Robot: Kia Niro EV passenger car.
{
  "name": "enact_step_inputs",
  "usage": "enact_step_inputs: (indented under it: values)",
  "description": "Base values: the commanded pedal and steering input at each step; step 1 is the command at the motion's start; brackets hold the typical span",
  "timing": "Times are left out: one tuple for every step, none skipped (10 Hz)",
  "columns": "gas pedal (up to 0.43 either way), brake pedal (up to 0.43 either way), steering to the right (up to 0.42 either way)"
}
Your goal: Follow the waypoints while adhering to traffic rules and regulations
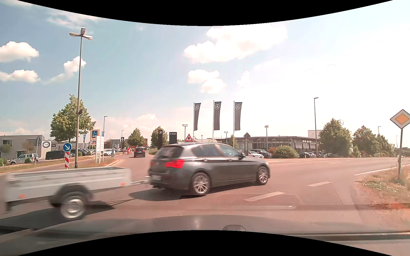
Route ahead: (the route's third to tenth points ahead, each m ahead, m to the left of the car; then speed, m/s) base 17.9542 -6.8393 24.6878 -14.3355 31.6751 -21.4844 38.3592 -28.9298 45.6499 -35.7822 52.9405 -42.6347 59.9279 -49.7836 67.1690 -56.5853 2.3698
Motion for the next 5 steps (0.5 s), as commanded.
enact_step_inputs:
  values:
    - [0.429, 0.000, 0.232]
    - [0.429, 0.000, 0.232]
    - [0.429, 0.000, 0.232]
    - [0.429, 0.000, 0.234]
    - [0.429, 0.000, 0.236]
